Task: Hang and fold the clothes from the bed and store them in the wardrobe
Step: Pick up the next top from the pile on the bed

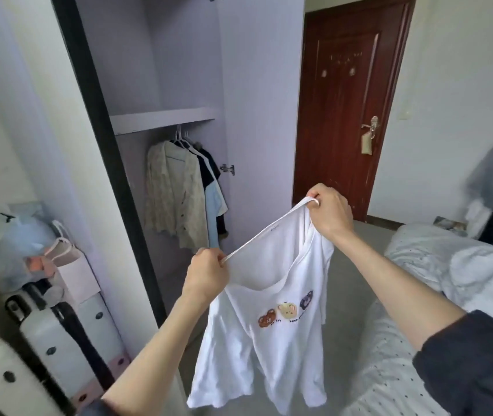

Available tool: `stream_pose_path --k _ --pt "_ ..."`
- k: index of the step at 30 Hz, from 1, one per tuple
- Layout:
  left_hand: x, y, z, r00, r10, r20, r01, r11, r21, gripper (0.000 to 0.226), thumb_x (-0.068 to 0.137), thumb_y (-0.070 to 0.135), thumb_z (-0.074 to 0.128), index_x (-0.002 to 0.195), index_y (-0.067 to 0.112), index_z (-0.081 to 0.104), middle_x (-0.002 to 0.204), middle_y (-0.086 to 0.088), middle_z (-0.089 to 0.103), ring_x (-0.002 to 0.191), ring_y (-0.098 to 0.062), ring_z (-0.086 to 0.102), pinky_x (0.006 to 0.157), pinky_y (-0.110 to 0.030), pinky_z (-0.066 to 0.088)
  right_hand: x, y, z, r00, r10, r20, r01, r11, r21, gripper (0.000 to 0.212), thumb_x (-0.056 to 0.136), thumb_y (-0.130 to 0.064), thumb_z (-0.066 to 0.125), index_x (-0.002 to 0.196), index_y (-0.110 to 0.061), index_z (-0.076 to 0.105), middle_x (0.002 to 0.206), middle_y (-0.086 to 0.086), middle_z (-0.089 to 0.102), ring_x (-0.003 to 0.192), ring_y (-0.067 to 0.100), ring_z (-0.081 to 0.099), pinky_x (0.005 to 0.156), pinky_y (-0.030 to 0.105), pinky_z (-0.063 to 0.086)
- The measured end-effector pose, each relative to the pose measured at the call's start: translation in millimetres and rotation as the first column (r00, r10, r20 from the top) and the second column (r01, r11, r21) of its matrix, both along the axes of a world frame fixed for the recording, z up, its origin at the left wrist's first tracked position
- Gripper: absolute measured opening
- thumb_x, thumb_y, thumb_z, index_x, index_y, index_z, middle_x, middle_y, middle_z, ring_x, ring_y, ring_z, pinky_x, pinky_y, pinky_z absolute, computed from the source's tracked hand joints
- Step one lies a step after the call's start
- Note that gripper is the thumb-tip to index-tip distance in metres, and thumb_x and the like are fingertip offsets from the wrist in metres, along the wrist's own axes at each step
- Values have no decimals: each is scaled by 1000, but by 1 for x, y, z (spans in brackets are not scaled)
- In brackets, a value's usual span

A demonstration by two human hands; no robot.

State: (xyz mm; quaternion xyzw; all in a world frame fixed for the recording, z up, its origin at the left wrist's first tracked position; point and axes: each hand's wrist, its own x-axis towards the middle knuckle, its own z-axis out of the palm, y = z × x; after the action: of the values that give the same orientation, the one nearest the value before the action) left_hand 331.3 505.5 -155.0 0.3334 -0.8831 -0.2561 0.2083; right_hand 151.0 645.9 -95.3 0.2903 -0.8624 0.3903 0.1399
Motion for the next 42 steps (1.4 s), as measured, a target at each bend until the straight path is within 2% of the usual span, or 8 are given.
stream_pose_path --k 5,11,16,20,23,28,32,42 --pt "-47 -43 3 991 6 -134 0 999 44 20 85 1 42 69 5 52 81 -9 46 81 -35 50 62 -32 37 -35 -30 -7 995 -98 -9 98 995 -22 28 91 -6 44 102 -15 68 103 14 58 97 35 55 85 38 41" --pt "-97 -88 -13 899 132 -417 -58 981 185 19 81 -1 46 73 1 64 71 -12 59 66 -19 46 50 -9 35 -89 -58 -26 994 -103 -48 101 994 -35 23 91 -12 52 97 -19 73 87 6 53 87 30 56 71 28 34" --pt "-164 -138 -26 903 257 -344 -192 958 212 23 84 12 48 88 20 69 92 -1 59 86 -24 54 70 -31 43 -161 -108 -58 996 -48 70 44 997 63 28 87 1 51 94 -13 74 100 12 67 97 30 60 80 30 44" --pt "-223 -189 -28 861 356 -363 -272 926 263 23 81 9 50 72 27 62 67 10 53 71 -21 49 64 -28 40 -234 -164 -75 989 55 140 -77 984 159 33 84 3 49 98 -14 73 105 6 68 104 26 58 83 26 43" --pt "-261 -239 -26 821 428 -379 -352 901 254 21 83 6 52 77 19 67 80 -3 61 73 -21 50 66 -28 39 -284 -209 -79 974 147 170 -184 957 222 35 82 4 47 99 -13 73 98 3 62 100 24 57 75 20 36" --pt "-279 -310 -36 706 609 -362 -442 778 447 12 87 7 58 95 5 66 92 -12 66 84 -26 61 66 -26 44 -326 -267 -84 906 359 224 -420 826 375 23 79 -7 53 78 -23 70 65 -19 47 80 17 55 69 21 37" --pt "-276 -352 -43 545 804 -236 -279 439 854 17 83 -11 55 86 3 64 76 -15 63 71 -27 63 60 -32 52 -334 -341 -97 803 498 329 -596 692 407 24 80 -6 55 90 -18 72 74 -10 58 75 11 56 63 18 36" --pt "-238 -476 -36 530 778 -337 -238 518 822 11 87 -4 54 94 -5 62 85 -15 64 80 -25 63 70 -33 56 -321 -549 -123 608 697 380 -779 431 455 22 85 -10 53 92 -14 73 85 -9 63 84 11 59 68 19 46"
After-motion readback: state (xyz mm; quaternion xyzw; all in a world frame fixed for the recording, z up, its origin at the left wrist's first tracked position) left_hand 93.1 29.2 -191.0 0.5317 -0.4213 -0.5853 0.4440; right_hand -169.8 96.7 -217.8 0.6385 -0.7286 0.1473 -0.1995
